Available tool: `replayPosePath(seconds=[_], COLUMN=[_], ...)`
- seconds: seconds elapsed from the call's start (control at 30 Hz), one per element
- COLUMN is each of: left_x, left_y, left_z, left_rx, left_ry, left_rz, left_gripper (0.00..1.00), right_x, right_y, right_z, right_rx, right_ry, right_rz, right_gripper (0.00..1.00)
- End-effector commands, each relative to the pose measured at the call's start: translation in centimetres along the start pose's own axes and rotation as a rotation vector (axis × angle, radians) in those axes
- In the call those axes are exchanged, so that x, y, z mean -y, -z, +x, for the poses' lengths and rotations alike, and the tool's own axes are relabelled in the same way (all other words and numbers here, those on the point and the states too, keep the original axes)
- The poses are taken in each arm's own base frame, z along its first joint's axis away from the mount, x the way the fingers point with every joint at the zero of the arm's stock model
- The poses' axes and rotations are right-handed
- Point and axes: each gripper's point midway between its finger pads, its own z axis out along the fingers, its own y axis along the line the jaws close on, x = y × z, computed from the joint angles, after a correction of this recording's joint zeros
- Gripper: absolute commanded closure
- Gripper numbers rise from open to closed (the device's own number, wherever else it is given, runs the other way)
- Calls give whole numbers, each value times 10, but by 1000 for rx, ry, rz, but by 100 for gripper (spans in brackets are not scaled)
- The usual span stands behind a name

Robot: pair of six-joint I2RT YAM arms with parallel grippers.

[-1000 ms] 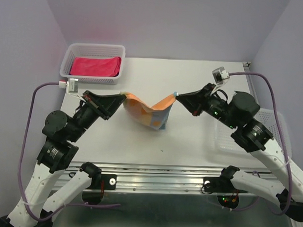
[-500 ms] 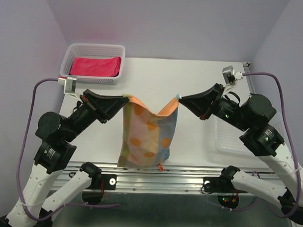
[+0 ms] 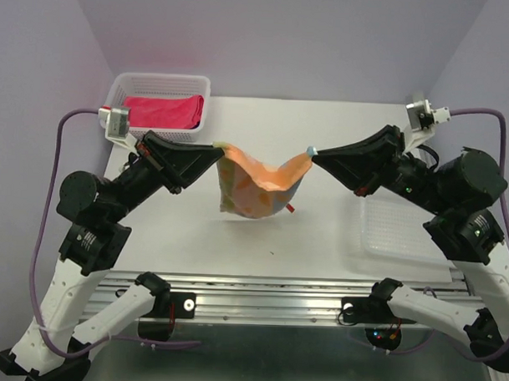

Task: Fold and stack the towels
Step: Flatten out the crumpled towel

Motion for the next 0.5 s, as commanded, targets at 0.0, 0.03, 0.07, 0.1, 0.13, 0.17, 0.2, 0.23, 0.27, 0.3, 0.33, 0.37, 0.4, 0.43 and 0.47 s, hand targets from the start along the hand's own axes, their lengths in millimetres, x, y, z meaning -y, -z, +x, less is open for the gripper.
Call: replayPosePath(seconds=[0.0, 0.03, 0.07, 0.1, 0.13, 0.17, 0.2, 0.23, 0.27, 0.3, 0.33, 0.37, 0.4, 0.43, 0.47], left_x=[57, 63, 66, 68, 74, 75, 74, 72, 66, 65, 57, 53, 46, 42, 36], left_y=[18, 24, 27, 29, 34, 35, 34, 32, 26, 26, 19, 16, 10, 7, 4], left_z=[-14, -15, -16, -16, -17, -17, -17, -15, -13, -11, -8, -8, -6, -7, -9], left_rx=[28, 33, 40, 44, 49, 50, 45, 38, 24, 18, 1, 0, -8, -3, 12], left_ry=[-26, -23, -29, -30, -36, -38, -35, -34, -28, -30, -26, -36, -38, -46, -54], left_rz=[193, 206, 212, 216, 230, 233, 233, 230, 219, 218, 205, 197, 181, 171, 147], left_gripper=[100, 100, 100, 100, 100, 100, 100, 100, 100, 100, 100, 100, 100, 100, 100], right_x=[-50, -58, -61, -66, -72, -73, -70, -69, -68, -66, -62, -59, -54, -45, -32], right_y=[24, 27, 29, 31, 35, 36, 35, 34, 34, 33, 28, 26, 23, 20, 13], right_z=[-29, -27, -23, -22, -23, -24, -27, -26, -28, -28, -26, -26, -27, -34, -29], right_rx=[48, 35, 19, 17, 21, 26, 38, 37, 40, 39, 33, 36, 38, 68, 56], right_ry=[-1, -8, -32, -38, -44, -42, -39, -38, -31, -30, -24, -15, -7, 6, 24], right_rz=[-157, -196, -217, -242, -271, -270, -252, -243, -236, -231, -222, -208, -186, -132, -91], right_gripper=[99, 99, 99, 99, 99, 99, 99, 99, 99, 99, 99, 99, 99, 99, 99])
